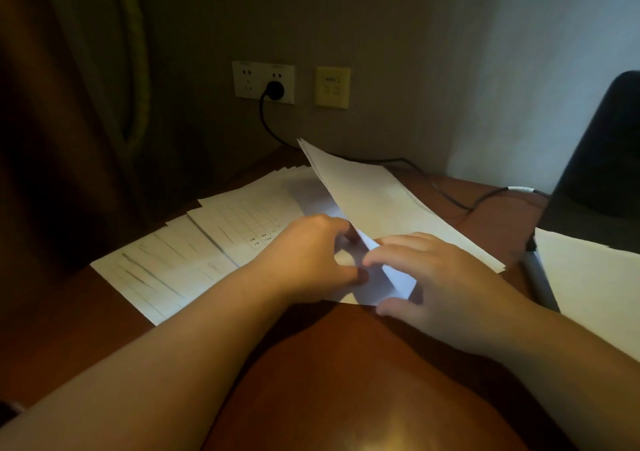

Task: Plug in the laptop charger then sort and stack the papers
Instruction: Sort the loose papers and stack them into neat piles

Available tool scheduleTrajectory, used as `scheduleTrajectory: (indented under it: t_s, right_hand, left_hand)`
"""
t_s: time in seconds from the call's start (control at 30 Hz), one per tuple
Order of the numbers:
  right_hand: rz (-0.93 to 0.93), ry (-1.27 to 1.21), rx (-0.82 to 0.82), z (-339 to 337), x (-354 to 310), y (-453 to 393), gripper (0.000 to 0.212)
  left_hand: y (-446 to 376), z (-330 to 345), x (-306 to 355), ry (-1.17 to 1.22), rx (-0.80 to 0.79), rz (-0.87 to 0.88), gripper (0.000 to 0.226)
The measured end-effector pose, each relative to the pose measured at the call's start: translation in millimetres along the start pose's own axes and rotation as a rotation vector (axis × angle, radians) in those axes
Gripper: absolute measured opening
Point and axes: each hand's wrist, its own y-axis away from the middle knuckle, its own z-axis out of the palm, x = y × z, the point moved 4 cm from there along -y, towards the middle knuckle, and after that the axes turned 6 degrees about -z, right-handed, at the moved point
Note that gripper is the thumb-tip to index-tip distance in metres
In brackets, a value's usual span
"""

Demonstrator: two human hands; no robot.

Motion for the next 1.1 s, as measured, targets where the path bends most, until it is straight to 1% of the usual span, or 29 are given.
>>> scheduleTrajectory:
  t_s: [0.07,0.2,0.37,0.47,0.67,0.8,0.9,1.0,1.1]
  right_hand:
    - [-0.027,0.044,0.017,0.3,-0.2,-0.2,0.053]
    - [-0.035,0.067,0.025,3.6,0.8,-0.8,0.052]
    - [0.002,0.041,0.029,1.4,0.0,-0.1,0.067]
    - [0.001,0.041,0.066,-0.8,-2.0,0.0,0.069]
    - [-0.033,0.134,0.116,-2.6,-5.8,-2.7,0.071]
    - [-0.030,0.180,0.141,-4.3,-7.9,-5.5,0.073]
    - [-0.038,0.213,0.168,-5.1,-8.7,-5.1,0.069]
    - [-0.045,0.219,0.220,-5.4,-9.8,-2.5,0.060]
    - [-0.035,0.191,0.320,-8.4,-7.5,-1.6,0.039]
  left_hand:
    - [-1.8,0.1,-2.3,0.021,0.010,-0.013,0.036]
    - [-3.0,-3.6,-1.8,0.056,0.017,-0.010,0.036]
    - [-4.5,-11.0,-3.0,0.146,0.029,-0.028,0.040]
    - [-4.5,-12.5,-5.0,0.218,0.035,-0.067,0.042]
    - [-4.4,-19.0,-6.9,0.343,0.173,-0.119,0.029]
    - [-3.9,-20.1,-5.5,0.460,0.166,-0.158,0.023]
    - [-4.0,-17.6,-4.0,0.528,0.123,-0.185,0.025]
    - [-3.4,-16.0,0.1,0.506,0.097,-0.163,0.027]
    - [-2.3,-14.4,5.8,0.492,0.046,-0.115,0.030]
